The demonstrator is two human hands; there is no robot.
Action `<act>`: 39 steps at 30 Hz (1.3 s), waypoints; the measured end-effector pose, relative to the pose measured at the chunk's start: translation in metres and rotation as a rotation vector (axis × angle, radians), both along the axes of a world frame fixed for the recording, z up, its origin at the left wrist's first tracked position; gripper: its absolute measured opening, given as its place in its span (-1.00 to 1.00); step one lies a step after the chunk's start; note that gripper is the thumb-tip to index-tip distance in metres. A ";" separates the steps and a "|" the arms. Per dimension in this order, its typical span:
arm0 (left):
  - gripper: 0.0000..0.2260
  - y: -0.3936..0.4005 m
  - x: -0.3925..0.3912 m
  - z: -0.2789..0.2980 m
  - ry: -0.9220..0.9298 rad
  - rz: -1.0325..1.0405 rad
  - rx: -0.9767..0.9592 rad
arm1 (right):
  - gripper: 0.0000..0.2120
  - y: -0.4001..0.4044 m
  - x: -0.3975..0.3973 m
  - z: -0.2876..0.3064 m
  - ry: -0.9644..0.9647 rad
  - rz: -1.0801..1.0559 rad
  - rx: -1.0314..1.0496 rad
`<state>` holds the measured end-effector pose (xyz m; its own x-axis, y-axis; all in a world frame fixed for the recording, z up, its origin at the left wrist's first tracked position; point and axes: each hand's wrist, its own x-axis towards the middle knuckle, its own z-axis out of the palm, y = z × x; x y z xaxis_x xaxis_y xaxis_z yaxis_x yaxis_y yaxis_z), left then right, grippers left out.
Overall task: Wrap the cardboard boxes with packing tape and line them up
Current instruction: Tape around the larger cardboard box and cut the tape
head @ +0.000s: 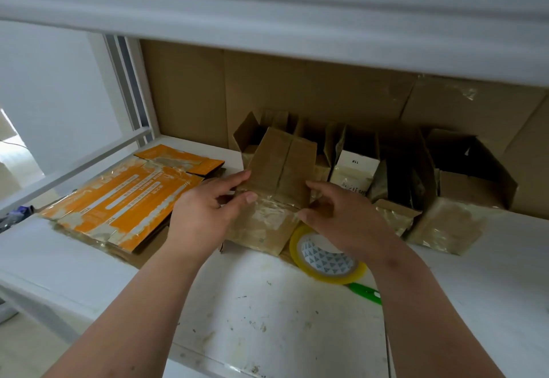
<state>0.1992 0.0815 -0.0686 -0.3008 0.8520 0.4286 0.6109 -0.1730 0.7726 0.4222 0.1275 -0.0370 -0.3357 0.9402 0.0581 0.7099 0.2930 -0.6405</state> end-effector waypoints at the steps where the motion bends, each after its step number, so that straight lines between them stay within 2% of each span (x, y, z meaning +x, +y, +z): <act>1: -0.66 0.000 0.000 -0.001 0.001 0.007 -0.003 | -0.43 -0.001 -0.001 0.001 -0.009 0.000 0.017; 4: -0.67 -0.004 0.000 -0.001 0.000 0.007 -0.011 | -0.43 -0.006 0.000 0.002 0.019 0.023 -0.030; 7: -0.68 -0.008 -0.001 -0.001 -0.015 -0.001 -0.021 | -0.48 -0.005 0.008 0.003 0.178 0.006 -0.164; 10: -0.68 -0.010 0.000 -0.002 0.022 -0.002 -0.022 | -0.47 0.000 0.014 0.001 0.184 -0.045 -0.269; 12: -0.69 -0.012 0.000 -0.004 -0.001 -0.005 -0.014 | -0.58 -0.002 0.013 -0.002 0.202 -0.056 -0.299; 14: -0.70 -0.014 -0.005 -0.006 -0.091 -0.029 0.001 | -0.71 -0.008 0.010 -0.004 0.264 -0.039 -0.316; 15: -0.71 -0.016 -0.008 -0.005 -0.157 -0.054 0.010 | -0.70 -0.012 0.009 -0.004 0.298 -0.007 -0.335; 18: -0.72 -0.018 -0.021 0.001 -0.403 -0.116 0.041 | -0.52 -0.024 0.010 -0.001 0.563 0.193 -0.495; 21: -0.73 -0.018 -0.030 0.008 -0.515 -0.110 0.043 | -0.42 -0.037 0.004 0.001 0.757 0.374 -0.614; 22: -0.75 -0.018 -0.031 0.006 -0.518 -0.094 0.033 | -0.38 -0.041 -0.001 0.000 0.763 0.394 -0.604; 24: -0.79 -0.017 -0.031 0.002 -0.485 -0.047 0.019 | -0.42 -0.048 -0.013 -0.006 0.766 0.348 -0.551; 26: -0.77 -0.019 -0.028 0.000 -0.377 -0.005 0.023 | -0.51 -0.053 -0.025 -0.011 0.798 0.277 -0.524; 28: -0.84 -0.022 -0.026 -0.002 -0.219 -0.010 0.067 | -0.57 -0.057 -0.033 -0.016 0.794 0.254 -0.497; 29: -0.77 -0.023 -0.027 -0.005 -0.133 -0.044 0.046 | -0.60 -0.059 -0.036 -0.020 0.781 0.255 -0.487; 30: -0.59 -0.026 -0.027 -0.005 -0.058 -0.083 -0.016 | -0.62 -0.060 -0.039 -0.024 0.769 0.260 -0.482; 32: -0.32 -0.028 -0.028 -0.007 -0.042 -0.130 -0.154 | -0.64 -0.063 -0.042 -0.035 0.768 0.264 -0.491; 36: -0.10 -0.029 -0.032 -0.004 0.042 -0.141 -0.244 | -0.62 -0.068 -0.042 -0.051 0.877 0.258 -0.582; 39: 0.01 -0.028 -0.035 -0.001 0.122 -0.180 -0.297 | -0.49 -0.070 -0.035 -0.056 0.948 0.341 -0.668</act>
<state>0.1641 0.0538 -0.0691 -0.0969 0.9792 0.1781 0.6817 -0.0651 0.7287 0.3870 0.0578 -0.0932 -0.6595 0.7501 -0.0481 -0.1733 -0.2140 -0.9614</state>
